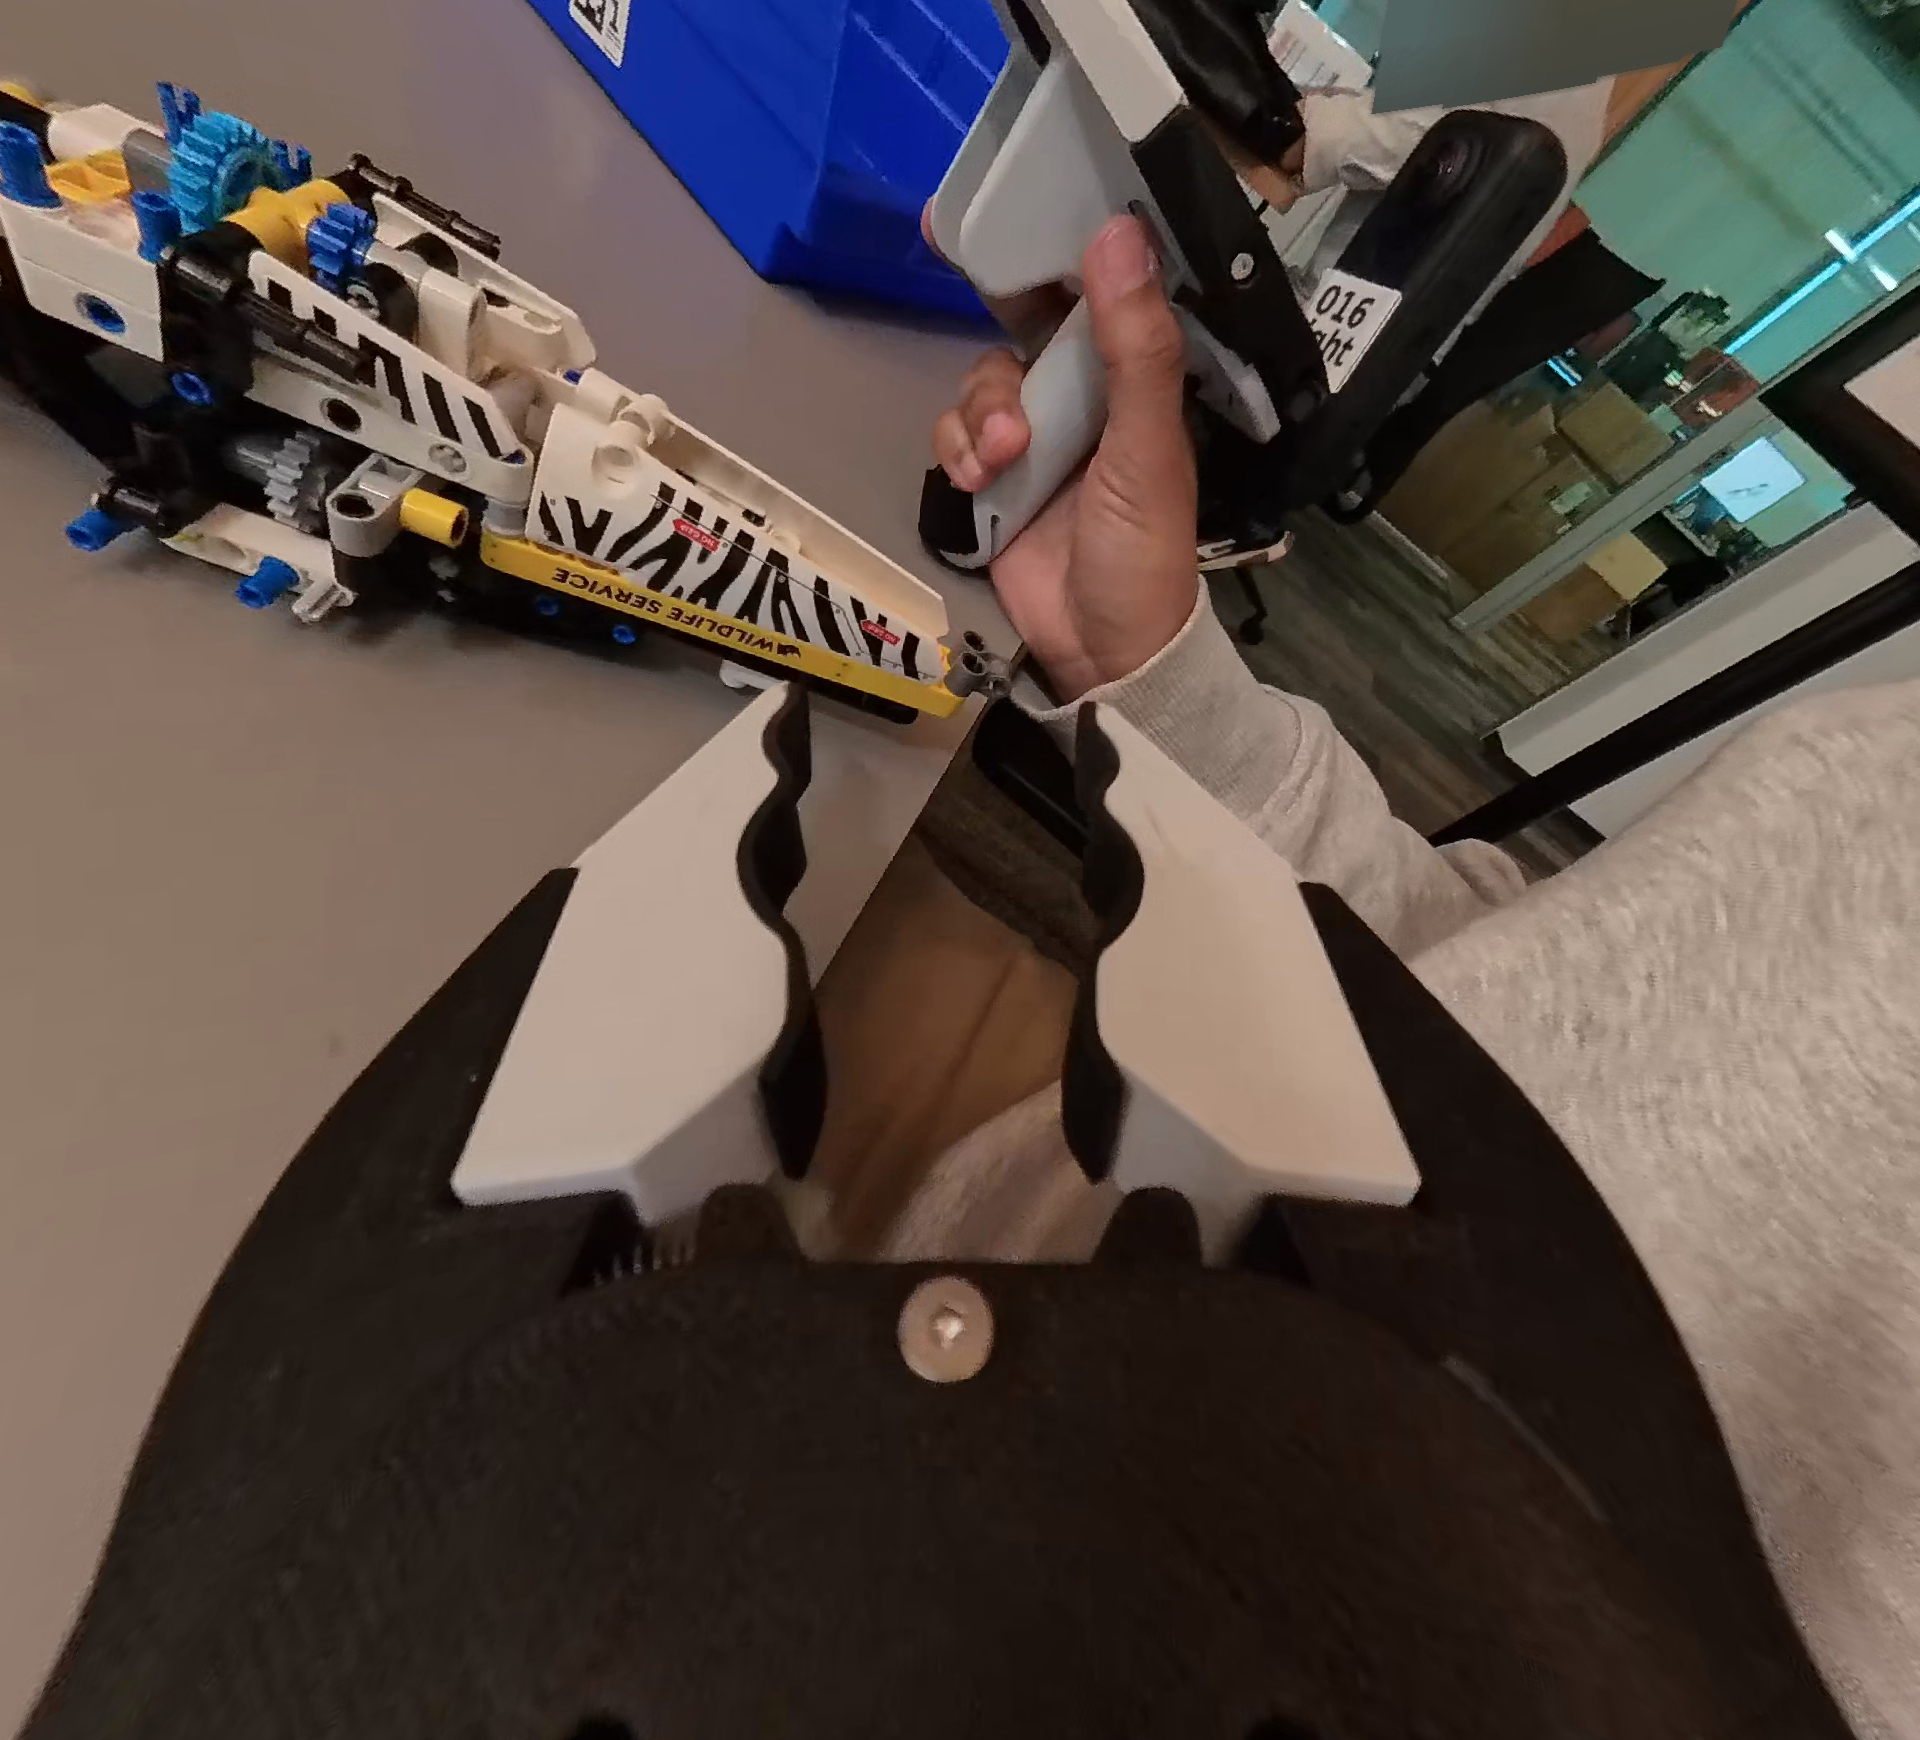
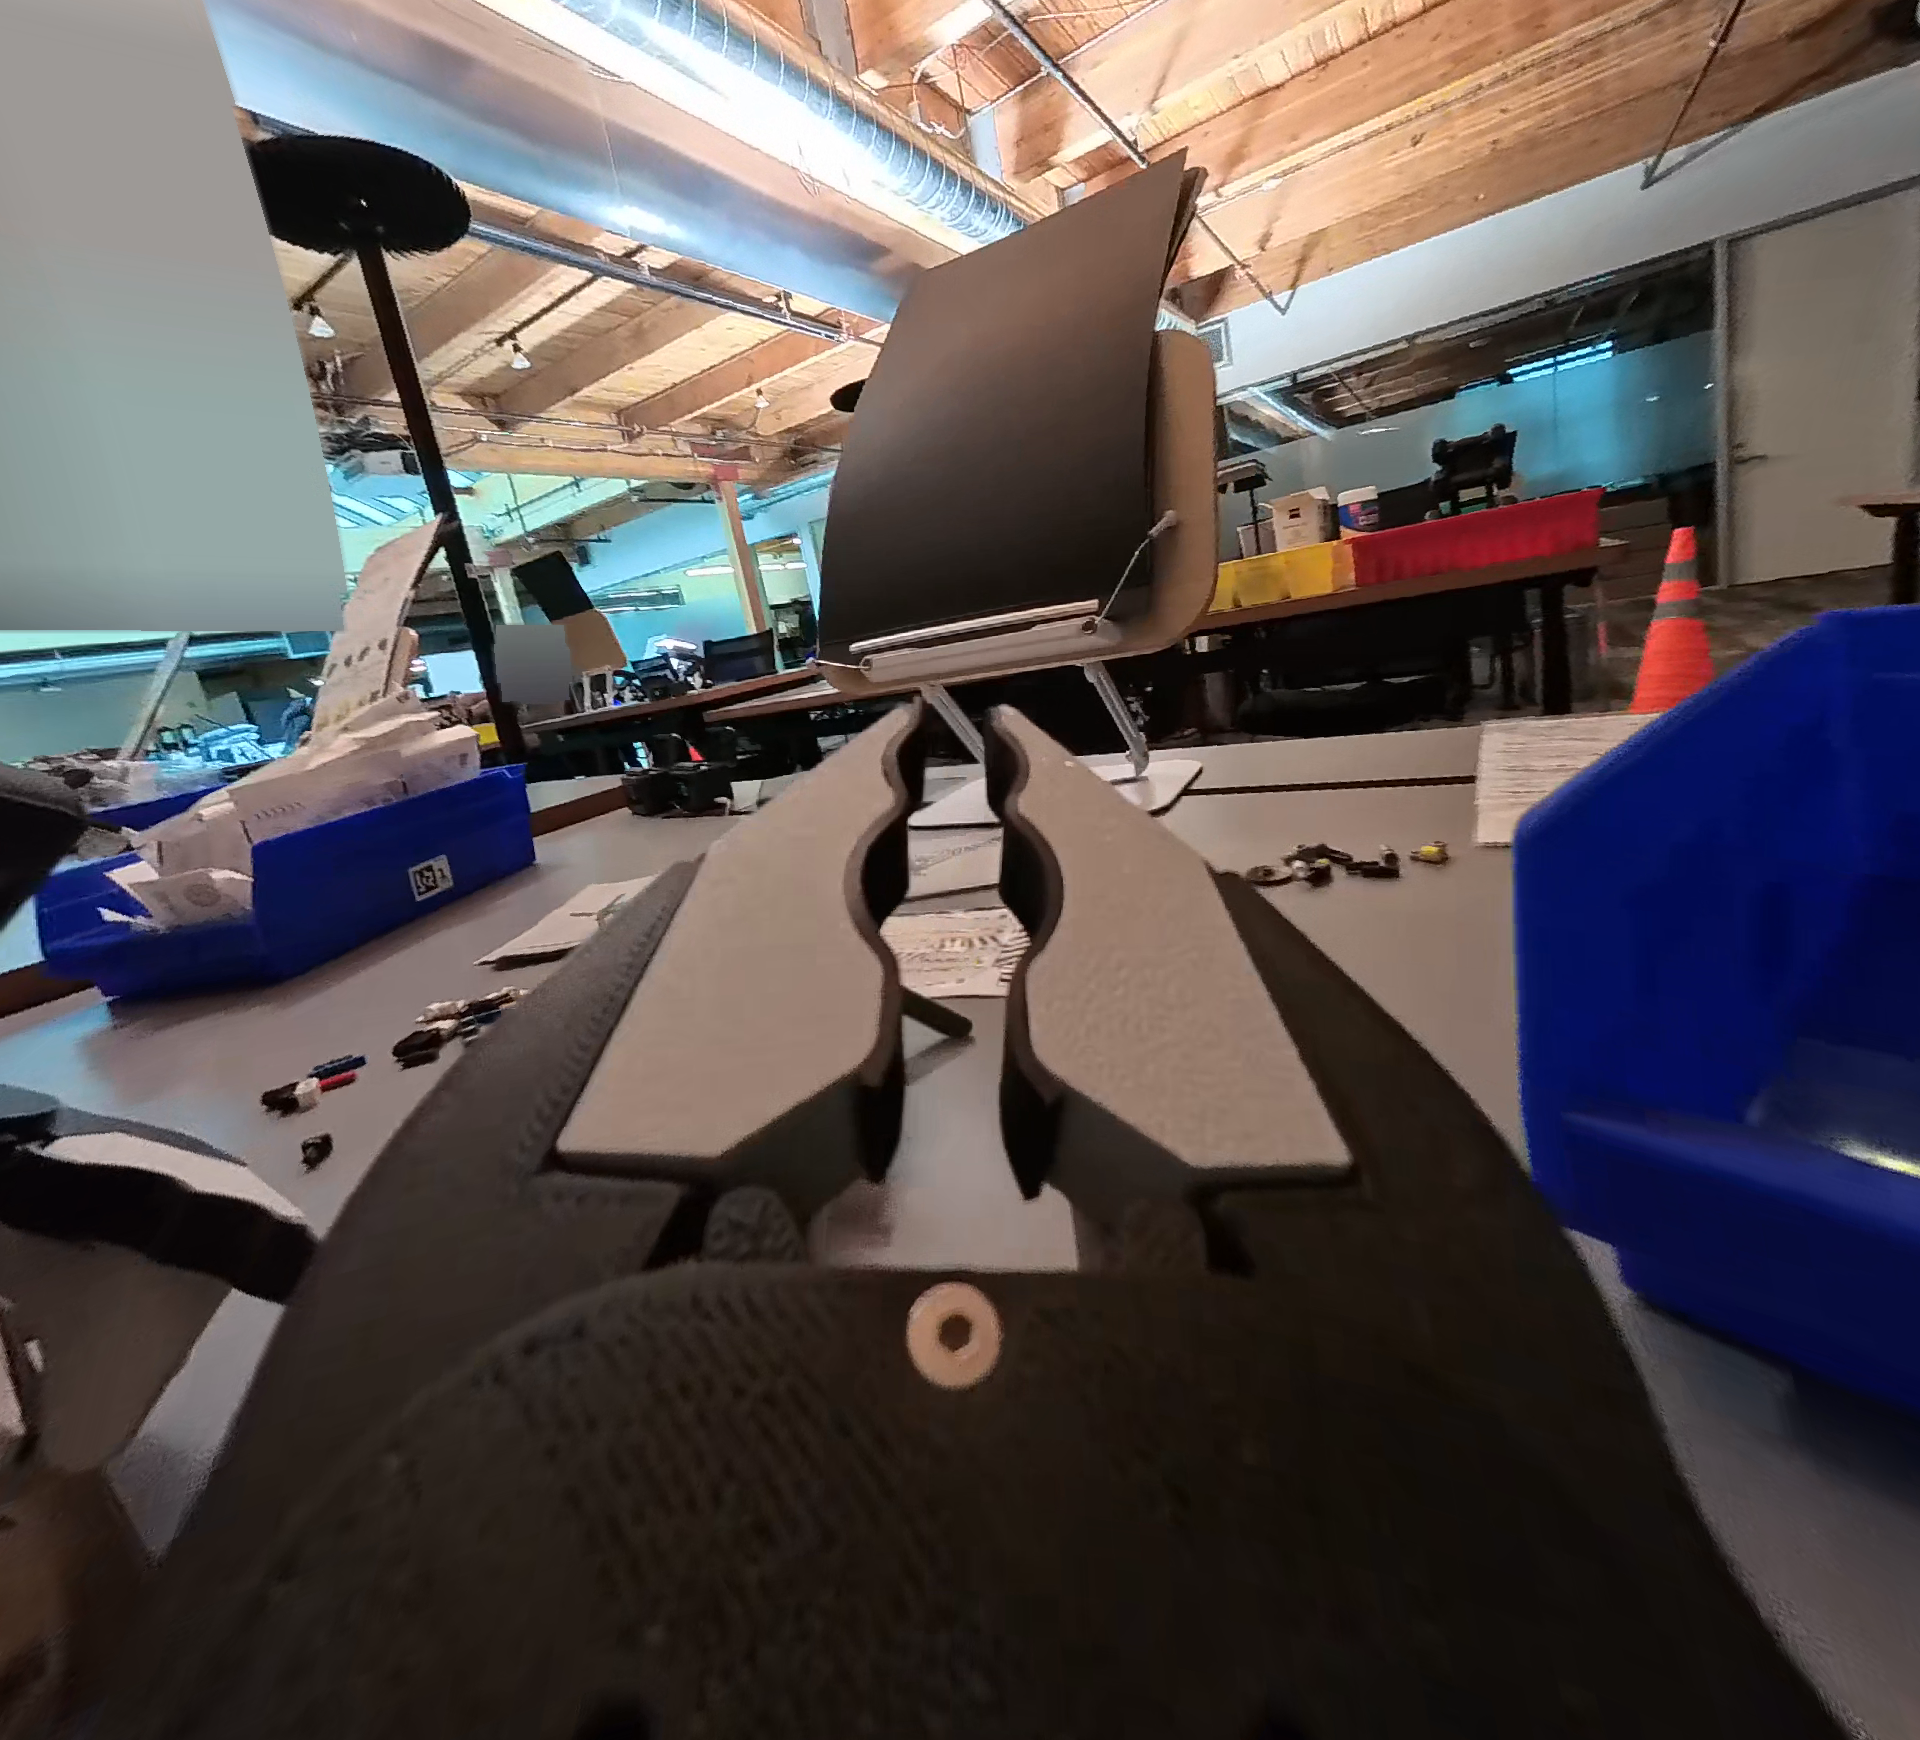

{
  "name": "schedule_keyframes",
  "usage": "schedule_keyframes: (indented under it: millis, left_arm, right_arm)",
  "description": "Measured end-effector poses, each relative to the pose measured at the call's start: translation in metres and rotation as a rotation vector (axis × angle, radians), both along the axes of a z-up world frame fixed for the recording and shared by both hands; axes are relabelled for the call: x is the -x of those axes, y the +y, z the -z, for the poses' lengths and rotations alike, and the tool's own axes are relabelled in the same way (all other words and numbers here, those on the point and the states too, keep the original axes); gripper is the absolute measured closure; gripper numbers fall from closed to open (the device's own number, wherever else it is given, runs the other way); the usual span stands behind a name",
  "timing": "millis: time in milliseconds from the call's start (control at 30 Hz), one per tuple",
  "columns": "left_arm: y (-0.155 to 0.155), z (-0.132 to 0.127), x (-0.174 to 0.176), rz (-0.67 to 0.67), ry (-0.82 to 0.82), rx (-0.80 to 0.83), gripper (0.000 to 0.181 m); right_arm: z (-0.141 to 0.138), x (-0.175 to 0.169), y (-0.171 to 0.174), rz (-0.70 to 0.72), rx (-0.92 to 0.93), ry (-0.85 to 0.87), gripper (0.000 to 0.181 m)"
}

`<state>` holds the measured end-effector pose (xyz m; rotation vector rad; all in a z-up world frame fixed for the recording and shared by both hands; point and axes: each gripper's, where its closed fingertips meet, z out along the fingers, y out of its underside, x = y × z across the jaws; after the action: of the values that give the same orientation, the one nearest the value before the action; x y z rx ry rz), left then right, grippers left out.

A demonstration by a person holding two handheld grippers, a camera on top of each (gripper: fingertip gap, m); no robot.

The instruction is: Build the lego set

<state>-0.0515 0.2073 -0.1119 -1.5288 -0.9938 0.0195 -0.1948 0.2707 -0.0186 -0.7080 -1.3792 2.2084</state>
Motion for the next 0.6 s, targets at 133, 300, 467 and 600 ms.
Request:
schedule_keyframes:
  millis: [133,300,467,600]
  left_arm:
    - [-0.001,-0.002,0.001,-0.006,0.018,0.008,0.131]
    - [-0.004,-0.005,0.002,-0.028,0.048,0.020,0.121]
    - [-0.009,-0.012,0.004,-0.048,0.079,0.001,0.120]
    - [-0.009,-0.008,0.003,-0.044,0.066,-0.002,0.120]
  right_arm:
    - [0.000,-0.003,-0.004,-0.014,-0.015,0.009,0.171]
    - [0.002,-0.007,-0.012,-0.006,-0.074,0.040,0.171]
    - [0.003,-0.009,-0.017,-0.004,-0.113,0.058,0.171]
    - [0.004,-0.010,-0.019,-0.007,-0.122,0.059,0.171]
